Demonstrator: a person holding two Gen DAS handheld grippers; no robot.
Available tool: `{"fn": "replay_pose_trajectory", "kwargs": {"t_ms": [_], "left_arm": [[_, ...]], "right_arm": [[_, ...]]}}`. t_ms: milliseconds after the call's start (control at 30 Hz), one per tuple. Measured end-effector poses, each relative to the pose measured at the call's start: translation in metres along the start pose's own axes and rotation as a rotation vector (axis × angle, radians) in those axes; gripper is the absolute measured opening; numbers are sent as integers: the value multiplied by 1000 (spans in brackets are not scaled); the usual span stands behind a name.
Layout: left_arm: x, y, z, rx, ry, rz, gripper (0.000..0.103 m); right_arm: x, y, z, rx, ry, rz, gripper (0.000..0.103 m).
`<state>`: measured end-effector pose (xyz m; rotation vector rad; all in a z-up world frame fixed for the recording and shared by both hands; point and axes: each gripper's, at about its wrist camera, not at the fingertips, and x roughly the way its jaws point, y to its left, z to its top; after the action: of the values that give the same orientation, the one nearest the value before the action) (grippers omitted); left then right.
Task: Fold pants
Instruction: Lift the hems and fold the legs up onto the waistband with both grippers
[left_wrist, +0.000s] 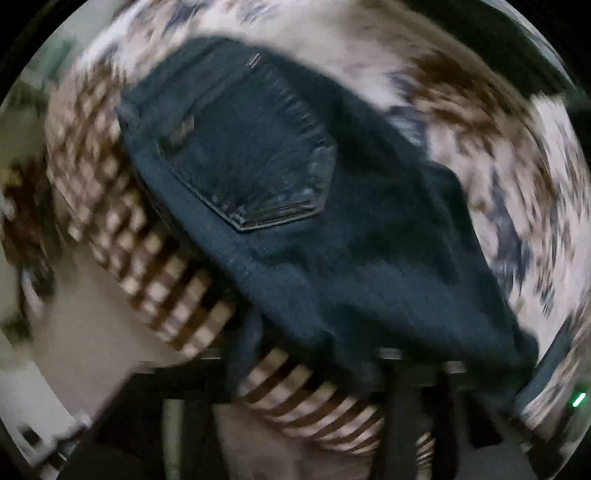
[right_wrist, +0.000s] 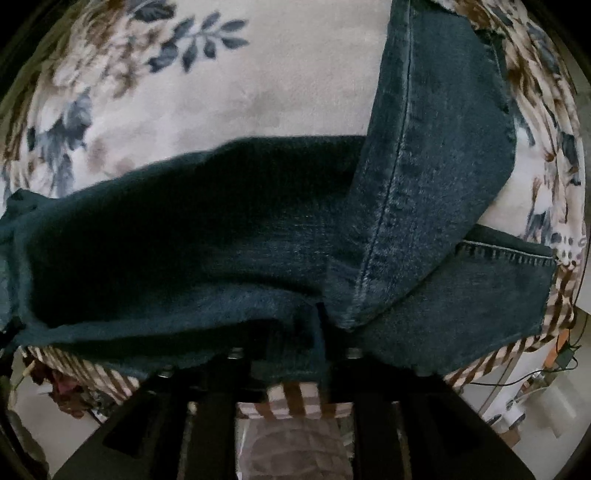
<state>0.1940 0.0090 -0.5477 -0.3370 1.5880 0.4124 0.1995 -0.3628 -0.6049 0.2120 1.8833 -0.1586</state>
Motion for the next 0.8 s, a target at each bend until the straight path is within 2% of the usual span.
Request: {"fn": "replay_pose_trajectory", "kwargs": {"t_ms": [33, 67, 133, 300, 400, 500, 600, 633, 700, 733, 767, 800], "left_arm": [[-6, -6, -5, 31, -11, 20, 83], [-12, -15, -11, 67, -28, 42, 86], [-18, -32, -20, 114, -43, 53, 86], [-20, -86, -33, 234, -64, 47, 86], [-11, -131, -34, 319, -90, 60, 86], [4, -173, -32, 413, -114, 94, 86], [15, -199, -30, 475, -117, 112, 86], [18, -206, -30, 502, -119, 131, 86], [19, -216, -31, 531, -115, 132, 86], [18, -217, -32, 538, -118, 134, 86], [15, -220, -32, 546, -122, 135, 86], [11, -221, -34, 552, -125, 128, 86]], "right_arm": [[-1, -5, 0, -7, -3, 6, 58], [-8, -2, 0, -21, -8, 18, 68], [-20, 6, 1, -47, -20, 10, 78], [-62, 16, 12, -69, -131, -57, 79], [-73, 0, 40, -19, -176, -105, 79], [-57, -16, 69, 53, -202, -150, 79], [-30, -31, 100, 92, -204, -219, 79], [-26, -39, 113, 100, -194, -236, 77], [-21, -47, 123, 134, -200, -221, 50], [-23, -53, 124, 157, -213, -199, 18], [-21, -63, 124, 186, -226, -159, 9], [-26, -69, 120, 212, -242, -137, 8]]}}
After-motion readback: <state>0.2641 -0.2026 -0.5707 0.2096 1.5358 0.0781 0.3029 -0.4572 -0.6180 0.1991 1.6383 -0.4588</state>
